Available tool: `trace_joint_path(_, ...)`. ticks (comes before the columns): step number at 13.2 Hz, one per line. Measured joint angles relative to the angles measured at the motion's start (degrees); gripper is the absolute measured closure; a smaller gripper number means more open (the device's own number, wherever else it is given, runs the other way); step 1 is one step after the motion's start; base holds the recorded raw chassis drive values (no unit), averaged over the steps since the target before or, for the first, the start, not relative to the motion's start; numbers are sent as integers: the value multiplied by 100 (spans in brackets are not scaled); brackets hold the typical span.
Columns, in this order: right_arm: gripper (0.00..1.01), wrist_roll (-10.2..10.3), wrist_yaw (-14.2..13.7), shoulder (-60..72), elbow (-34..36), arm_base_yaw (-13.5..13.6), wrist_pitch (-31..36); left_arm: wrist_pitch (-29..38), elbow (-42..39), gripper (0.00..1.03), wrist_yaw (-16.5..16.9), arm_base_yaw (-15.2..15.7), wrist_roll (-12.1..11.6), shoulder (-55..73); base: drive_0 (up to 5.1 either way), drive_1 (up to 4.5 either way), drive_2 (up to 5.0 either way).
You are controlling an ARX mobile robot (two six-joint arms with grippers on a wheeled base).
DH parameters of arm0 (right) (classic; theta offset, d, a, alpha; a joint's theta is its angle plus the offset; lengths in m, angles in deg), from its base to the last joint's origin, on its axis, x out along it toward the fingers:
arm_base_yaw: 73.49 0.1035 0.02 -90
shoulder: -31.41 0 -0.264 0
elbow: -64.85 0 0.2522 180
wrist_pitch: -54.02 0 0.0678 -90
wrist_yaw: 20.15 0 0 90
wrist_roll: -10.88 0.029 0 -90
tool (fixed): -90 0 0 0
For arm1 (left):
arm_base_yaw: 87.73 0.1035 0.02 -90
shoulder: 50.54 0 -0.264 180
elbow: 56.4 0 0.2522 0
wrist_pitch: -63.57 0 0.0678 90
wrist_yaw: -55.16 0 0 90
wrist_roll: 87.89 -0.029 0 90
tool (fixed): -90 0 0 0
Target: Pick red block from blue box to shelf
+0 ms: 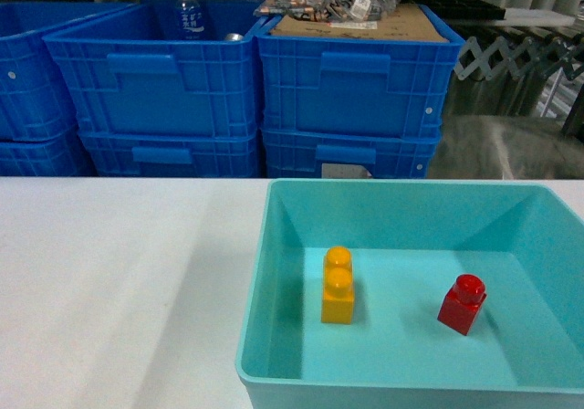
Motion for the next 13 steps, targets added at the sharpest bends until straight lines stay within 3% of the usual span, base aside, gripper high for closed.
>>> trace_joint_path(13,3,0,0,0,0,0,2,-2,0,5,0,0,0,0,0,0,0)
